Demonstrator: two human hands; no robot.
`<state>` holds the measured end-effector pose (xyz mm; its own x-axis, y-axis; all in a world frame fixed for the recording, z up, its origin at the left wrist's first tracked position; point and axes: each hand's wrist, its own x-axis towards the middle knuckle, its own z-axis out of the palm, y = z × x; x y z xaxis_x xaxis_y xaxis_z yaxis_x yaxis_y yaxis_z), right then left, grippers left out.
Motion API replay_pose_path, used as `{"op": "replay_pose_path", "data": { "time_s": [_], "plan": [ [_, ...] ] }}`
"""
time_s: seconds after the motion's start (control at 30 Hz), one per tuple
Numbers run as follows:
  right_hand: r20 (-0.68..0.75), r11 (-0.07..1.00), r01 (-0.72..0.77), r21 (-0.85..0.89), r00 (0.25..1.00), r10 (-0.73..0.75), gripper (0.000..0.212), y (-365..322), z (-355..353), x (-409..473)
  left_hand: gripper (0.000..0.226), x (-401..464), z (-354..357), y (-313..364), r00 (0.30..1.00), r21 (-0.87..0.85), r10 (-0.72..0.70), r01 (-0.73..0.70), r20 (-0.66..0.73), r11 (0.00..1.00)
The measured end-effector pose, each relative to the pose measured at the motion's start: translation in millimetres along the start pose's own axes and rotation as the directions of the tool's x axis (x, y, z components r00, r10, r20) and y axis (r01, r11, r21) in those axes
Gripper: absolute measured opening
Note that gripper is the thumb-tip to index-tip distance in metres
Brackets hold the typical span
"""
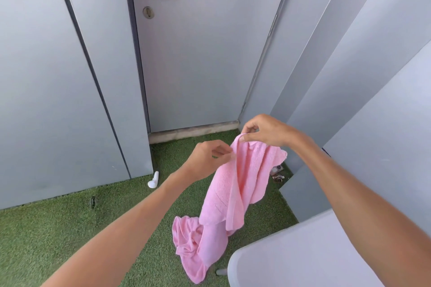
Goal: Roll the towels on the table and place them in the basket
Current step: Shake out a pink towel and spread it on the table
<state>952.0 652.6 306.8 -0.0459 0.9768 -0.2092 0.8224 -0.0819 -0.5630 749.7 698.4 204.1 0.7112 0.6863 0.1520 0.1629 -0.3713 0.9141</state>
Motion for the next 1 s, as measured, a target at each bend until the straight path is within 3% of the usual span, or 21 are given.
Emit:
{"op": "replay_pose_path", "data": {
  "time_s": [0.1,0.23,0.5,0.67,0.77,0.9,0.93,1.0],
  "plan": [
    [0.032,0.998,0.004,-0.06,0.999,-0.003,0.012,0,-1,0,0.031,0,25,5,0.997,-0.055,-0.062,0.06,-0.044,0.997],
    [-0.008,0.998,0.023,-0.061,1.0,-0.024,0.018,3,-2,-3,0.009,6,35,-1,0.973,0.036,-0.026,0.036,-0.23,0.999],
    [-0.17,0.999,-0.015,-0.03,0.985,0.01,0.021,31,-21,-14,0.033,-16,5,-24,0.985,0.091,-0.096,0.083,0.141,0.992],
    [-0.28,0.992,-0.112,-0.052,0.956,0.094,0.022,70,-33,-22,0.046,-40,-26,-45,0.981,0.192,-0.185,0.17,0.065,0.967],
    [-0.293,0.982,-0.173,-0.069,0.945,0.146,0.02,88,-28,-28,0.028,-54,-44,-55,0.975,0.24,-0.222,0.209,0.028,0.948],
    [-0.221,0.977,-0.211,-0.024,0.955,0.2,0.006,84,-11,-31,0.02,-56,-40,-55,0.976,0.3,-0.211,0.217,-0.053,0.929],
    [-0.162,0.977,-0.212,-0.002,0.964,0.208,0.011,76,-4,-31,0.017,-53,-34,-51,0.978,0.324,-0.196,0.208,-0.072,0.923],
    [-0.03,0.982,-0.186,0.035,0.982,0.187,0.043,53,9,-33,0.014,-46,-17,-40,0.981,0.337,-0.168,0.191,-0.096,0.922]
  ]
}}
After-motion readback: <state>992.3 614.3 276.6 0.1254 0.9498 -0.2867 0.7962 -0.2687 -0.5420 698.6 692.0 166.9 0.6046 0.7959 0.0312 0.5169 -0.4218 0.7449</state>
